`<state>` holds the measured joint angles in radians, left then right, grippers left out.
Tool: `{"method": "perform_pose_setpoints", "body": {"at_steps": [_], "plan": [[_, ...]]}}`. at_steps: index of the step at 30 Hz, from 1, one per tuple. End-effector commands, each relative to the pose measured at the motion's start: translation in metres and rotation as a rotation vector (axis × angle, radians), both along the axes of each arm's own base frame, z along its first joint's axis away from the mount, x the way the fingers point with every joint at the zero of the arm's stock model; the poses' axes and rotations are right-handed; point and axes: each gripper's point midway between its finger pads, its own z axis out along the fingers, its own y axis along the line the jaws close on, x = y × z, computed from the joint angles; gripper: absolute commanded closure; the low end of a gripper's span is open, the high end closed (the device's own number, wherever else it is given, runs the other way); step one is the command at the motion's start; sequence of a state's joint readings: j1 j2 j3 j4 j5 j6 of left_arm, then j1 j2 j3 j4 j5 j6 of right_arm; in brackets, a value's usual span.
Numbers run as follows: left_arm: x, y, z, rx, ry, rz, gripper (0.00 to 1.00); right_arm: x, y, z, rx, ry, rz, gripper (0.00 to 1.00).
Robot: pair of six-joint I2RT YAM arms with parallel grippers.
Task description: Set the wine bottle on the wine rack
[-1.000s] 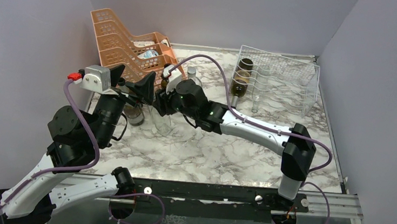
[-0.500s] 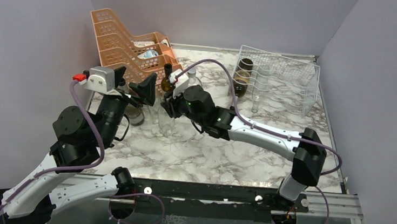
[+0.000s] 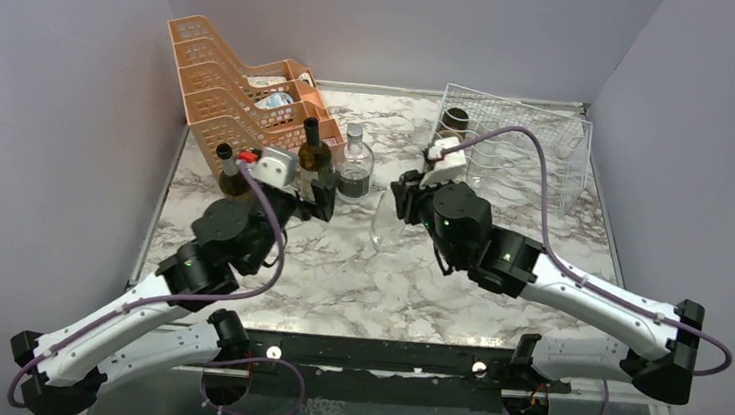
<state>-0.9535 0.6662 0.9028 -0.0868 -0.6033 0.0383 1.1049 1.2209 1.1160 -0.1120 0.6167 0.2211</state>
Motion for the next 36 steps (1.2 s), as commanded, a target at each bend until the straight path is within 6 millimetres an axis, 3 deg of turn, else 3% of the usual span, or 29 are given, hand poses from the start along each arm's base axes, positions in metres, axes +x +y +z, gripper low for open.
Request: {"method": "perform_pose_setpoints", "body": {"at_steps": [1, 8, 11, 14, 21, 28, 32, 36], "plan": [[-0.001, -0.069, -0.047, -0.038, 0.031, -0.244, 0.01, -0.004, -0.054, 0.004, 0.051, 0.037, -0.204, 0.84], [-0.025, -0.15, -0.113, -0.006, 0.048, -0.622, 0.01, -0.019, -0.088, 0.014, 0.087, 0.077, -0.251, 0.84], [-0.035, -0.172, -0.134, 0.074, 0.048, -0.75, 0.01, -0.024, -0.093, 0.018, 0.102, 0.093, -0.247, 0.84], [-0.045, -0.188, -0.142, 0.106, 0.02, -0.856, 0.01, -0.028, -0.095, 0.022, 0.114, 0.103, -0.228, 0.84], [-0.06, -0.211, -0.156, 0.15, -0.051, -1.013, 0.01, -0.04, -0.091, 0.041, 0.177, 0.099, -0.134, 0.84], [-0.038, -0.222, -0.161, 0.131, -0.037, -0.94, 0.03, -0.052, -0.087, 0.054, 0.233, 0.092, -0.039, 0.85], [-0.033, -0.221, -0.154, 0.119, -0.097, -0.912, 0.17, -0.058, -0.09, 0.057, 0.251, 0.095, -0.018, 0.85], [-0.03, -0.22, -0.149, 0.156, -0.173, -0.9, 0.43, -0.066, -0.089, 0.06, 0.261, 0.11, 0.029, 0.83]]}}
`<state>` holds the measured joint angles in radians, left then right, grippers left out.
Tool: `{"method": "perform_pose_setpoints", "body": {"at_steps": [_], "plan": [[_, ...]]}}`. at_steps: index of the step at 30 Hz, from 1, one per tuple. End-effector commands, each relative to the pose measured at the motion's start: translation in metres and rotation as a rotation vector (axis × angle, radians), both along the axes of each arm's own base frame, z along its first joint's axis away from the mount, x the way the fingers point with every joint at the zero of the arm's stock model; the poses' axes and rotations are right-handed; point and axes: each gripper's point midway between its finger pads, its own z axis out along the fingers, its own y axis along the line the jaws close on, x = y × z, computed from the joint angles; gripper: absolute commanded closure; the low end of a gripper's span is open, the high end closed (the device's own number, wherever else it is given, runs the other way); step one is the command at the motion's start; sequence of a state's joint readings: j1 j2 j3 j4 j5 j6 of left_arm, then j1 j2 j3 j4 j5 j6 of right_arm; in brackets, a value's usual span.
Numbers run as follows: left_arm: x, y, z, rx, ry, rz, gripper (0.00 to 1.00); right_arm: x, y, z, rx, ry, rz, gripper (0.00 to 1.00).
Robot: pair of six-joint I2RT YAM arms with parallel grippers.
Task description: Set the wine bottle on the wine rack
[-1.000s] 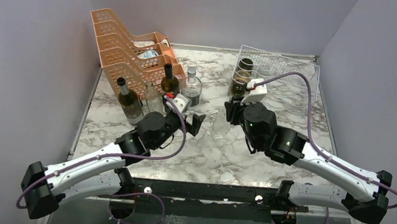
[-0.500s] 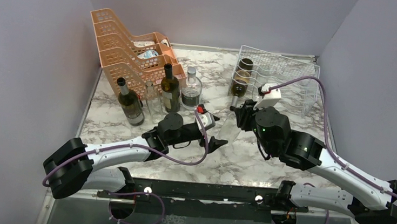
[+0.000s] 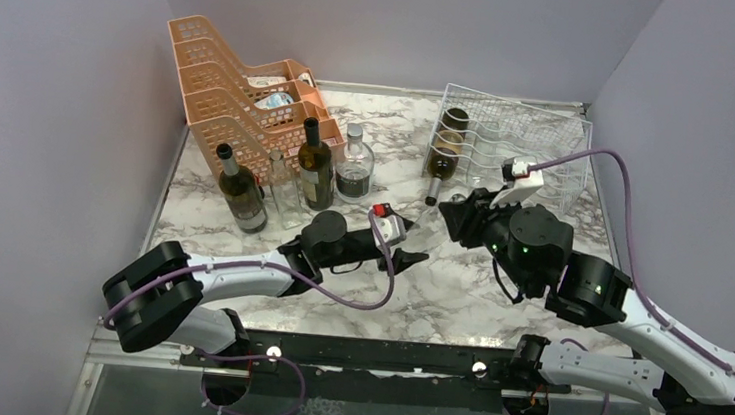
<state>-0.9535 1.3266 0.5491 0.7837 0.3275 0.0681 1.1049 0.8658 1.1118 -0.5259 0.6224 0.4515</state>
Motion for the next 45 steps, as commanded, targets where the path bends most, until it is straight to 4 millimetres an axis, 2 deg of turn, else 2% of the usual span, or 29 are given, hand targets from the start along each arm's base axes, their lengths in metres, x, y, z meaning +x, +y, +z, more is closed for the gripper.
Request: {"method": "perform_pose_setpoints", "body": {"at_steps": [1, 4, 5, 9, 10, 16, 20, 26, 31, 36, 45], "plan": [[0.006, -0.003, 0.037, -0.085, -0.169, 0.012, 0.51, -0.015, 0.004, 0.034, 0.119, -0.021, 0.085, 0.82], [0.012, -0.005, 0.049, -0.082, -0.256, 0.023, 0.7, -0.022, 0.003, 0.031, 0.098, 0.017, 0.114, 0.75], [0.014, -0.006, 0.054, -0.084, -0.283, 0.026, 0.75, -0.028, 0.004, 0.028, 0.088, 0.04, 0.142, 0.71], [0.021, -0.01, 0.061, -0.051, -0.412, 0.033, 0.98, -0.04, -0.008, 0.01, 0.005, 0.131, 0.154, 0.38], [0.023, -0.01, 0.062, -0.04, -0.456, 0.034, 1.0, -0.043, -0.011, 0.007, -0.015, 0.147, 0.16, 0.34], [0.027, -0.008, 0.075, 0.051, -0.787, 0.033, 1.0, -0.054, -0.036, 0.008, -0.101, 0.19, 0.145, 0.27], [0.03, -0.007, 0.082, 0.127, -0.972, 0.028, 1.0, -0.055, -0.044, 0.01, -0.145, 0.193, 0.142, 0.25], [0.032, -0.009, 0.098, 0.214, -1.149, 0.003, 1.0, -0.056, -0.028, -0.008, -0.218, 0.227, 0.201, 0.23], [0.025, -0.012, 0.108, 0.227, -1.253, -0.045, 1.0, -0.048, -0.023, -0.024, -0.278, 0.273, 0.154, 0.24], [0.02, -0.009, 0.105, 0.25, -1.303, -0.073, 1.0, -0.046, -0.014, -0.043, -0.326, 0.312, 0.163, 0.23], [0.017, -0.004, 0.115, 0.242, -1.326, -0.056, 1.0, -0.047, 0.001, -0.073, -0.364, 0.397, 0.17, 0.25]]}}
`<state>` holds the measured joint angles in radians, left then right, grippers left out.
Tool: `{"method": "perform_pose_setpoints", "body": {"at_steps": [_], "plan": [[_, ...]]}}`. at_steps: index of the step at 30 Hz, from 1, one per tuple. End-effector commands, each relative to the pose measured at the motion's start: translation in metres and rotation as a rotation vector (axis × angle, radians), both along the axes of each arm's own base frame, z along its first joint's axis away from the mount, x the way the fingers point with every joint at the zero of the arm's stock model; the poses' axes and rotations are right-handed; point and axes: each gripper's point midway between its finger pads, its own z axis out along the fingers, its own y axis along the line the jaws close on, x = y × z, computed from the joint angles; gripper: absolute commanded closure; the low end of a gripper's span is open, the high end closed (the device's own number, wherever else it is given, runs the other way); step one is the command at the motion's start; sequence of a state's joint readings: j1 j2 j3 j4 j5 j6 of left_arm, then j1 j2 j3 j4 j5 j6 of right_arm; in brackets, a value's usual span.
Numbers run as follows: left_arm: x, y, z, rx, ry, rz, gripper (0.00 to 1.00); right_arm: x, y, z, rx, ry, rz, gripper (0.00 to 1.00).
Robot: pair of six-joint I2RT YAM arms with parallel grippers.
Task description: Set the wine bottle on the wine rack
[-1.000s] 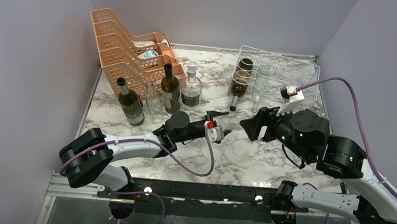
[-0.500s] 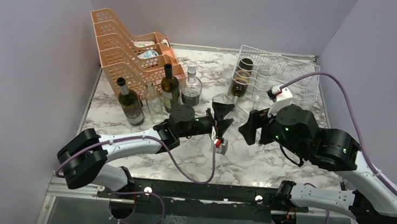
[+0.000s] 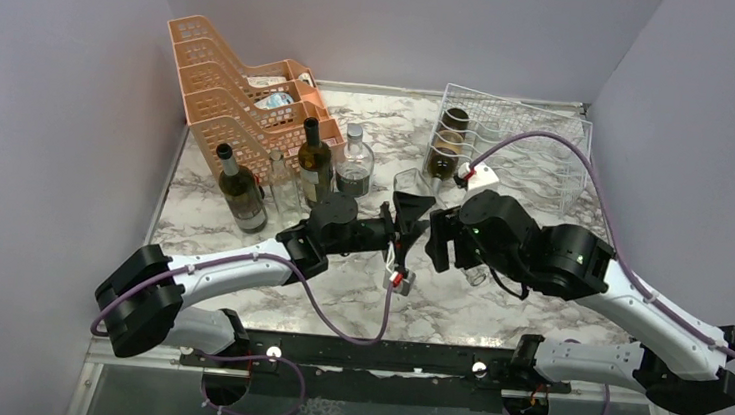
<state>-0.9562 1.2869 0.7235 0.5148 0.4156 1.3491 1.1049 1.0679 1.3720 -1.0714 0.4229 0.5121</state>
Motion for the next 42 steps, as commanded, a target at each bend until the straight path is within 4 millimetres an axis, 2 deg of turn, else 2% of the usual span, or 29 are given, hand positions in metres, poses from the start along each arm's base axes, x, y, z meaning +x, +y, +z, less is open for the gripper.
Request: {"method": "perform_pose_setpoints", "body": {"at_steps": [1, 3, 6, 10, 12, 15, 17, 18, 25, 31, 36, 42], "plan": [[-0.011, 0.003, 0.05, -0.105, -0.103, -0.037, 1.0, -0.007, 0.006, -0.024, -0.028, 0.071, 0.013, 0.26], [-0.011, 0.003, 0.05, -0.107, -0.095, -0.037, 1.0, -0.007, 0.008, -0.029, -0.029, 0.081, 0.005, 0.29], [-0.012, 0.003, 0.049, -0.109, -0.08, -0.039, 1.0, -0.004, 0.008, -0.03, -0.021, 0.072, -0.019, 0.4], [-0.011, 0.005, 0.048, -0.112, -0.062, -0.03, 0.98, 0.002, 0.004, -0.025, -0.01, 0.043, -0.062, 0.72], [-0.009, 0.006, 0.046, -0.11, -0.057, -0.017, 0.89, 0.005, 0.001, -0.02, 0.003, 0.019, -0.08, 0.86], [-0.007, 0.008, 0.044, -0.109, -0.052, -0.002, 0.57, 0.009, -0.003, -0.012, 0.026, -0.014, -0.106, 0.97], [-0.005, 0.009, 0.042, -0.108, -0.043, 0.012, 0.05, 0.012, -0.007, -0.007, 0.04, -0.04, -0.124, 0.99], [-0.004, 0.01, 0.041, -0.105, -0.043, 0.016, 0.01, 0.013, -0.007, -0.005, 0.05, -0.048, -0.128, 0.99], [-0.006, 0.014, 0.034, -0.103, -0.012, 0.024, 0.01, 0.016, -0.018, -0.001, 0.064, -0.081, -0.177, 0.99], [-0.008, 0.022, 0.032, -0.149, 0.118, 0.049, 0.01, 0.02, -0.03, -0.006, 0.053, -0.089, -0.257, 0.99], [0.002, 0.043, 0.044, -0.291, 0.348, 0.174, 0.01, 0.023, -0.04, -0.021, -0.017, -0.066, -0.343, 0.99], [0.029, 0.083, 0.063, -0.59, 0.645, 0.415, 0.01, 0.046, -0.031, -0.04, -0.035, -0.021, -0.335, 0.99]]}}
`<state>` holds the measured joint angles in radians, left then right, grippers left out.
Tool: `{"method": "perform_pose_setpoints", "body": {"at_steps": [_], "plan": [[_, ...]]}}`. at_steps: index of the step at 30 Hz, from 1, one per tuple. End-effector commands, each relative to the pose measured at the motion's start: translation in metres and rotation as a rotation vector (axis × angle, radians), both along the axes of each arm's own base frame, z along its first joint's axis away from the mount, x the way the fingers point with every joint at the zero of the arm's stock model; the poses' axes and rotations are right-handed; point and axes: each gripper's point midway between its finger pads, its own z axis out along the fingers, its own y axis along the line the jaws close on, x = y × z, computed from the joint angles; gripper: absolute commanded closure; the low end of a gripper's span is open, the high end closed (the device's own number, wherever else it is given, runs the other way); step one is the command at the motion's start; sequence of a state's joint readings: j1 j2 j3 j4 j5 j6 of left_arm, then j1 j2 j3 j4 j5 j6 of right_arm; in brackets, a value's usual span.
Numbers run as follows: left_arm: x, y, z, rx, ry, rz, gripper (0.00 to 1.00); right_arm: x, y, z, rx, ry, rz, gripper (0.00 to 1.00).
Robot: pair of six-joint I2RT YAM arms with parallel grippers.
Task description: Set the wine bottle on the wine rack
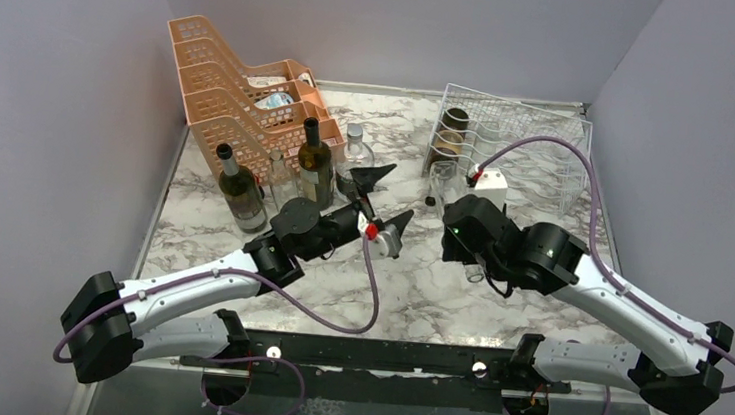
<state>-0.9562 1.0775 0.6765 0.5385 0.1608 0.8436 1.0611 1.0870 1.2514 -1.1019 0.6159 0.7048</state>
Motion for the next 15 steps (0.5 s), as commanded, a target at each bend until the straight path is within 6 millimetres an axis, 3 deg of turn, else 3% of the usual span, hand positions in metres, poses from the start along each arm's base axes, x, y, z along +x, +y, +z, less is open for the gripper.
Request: {"method": "perform_pose_setpoints", "body": {"at_steps": [1, 5, 15], "plan": [[0.023, 0.037, 0.02, -0.31, 0.294, 0.224, 0.01, 0.026, 0.004, -0.003, 0.053, -0.018, -0.032, 0.99], [0.027, 0.055, 0.033, -0.493, 0.439, 0.292, 0.01, 0.041, -0.012, -0.023, 0.083, 0.05, -0.078, 0.99], [0.026, 0.054, 0.046, -0.675, 0.678, 0.288, 0.01, 0.058, -0.076, -0.054, 0.103, 0.122, -0.299, 0.99]]}}
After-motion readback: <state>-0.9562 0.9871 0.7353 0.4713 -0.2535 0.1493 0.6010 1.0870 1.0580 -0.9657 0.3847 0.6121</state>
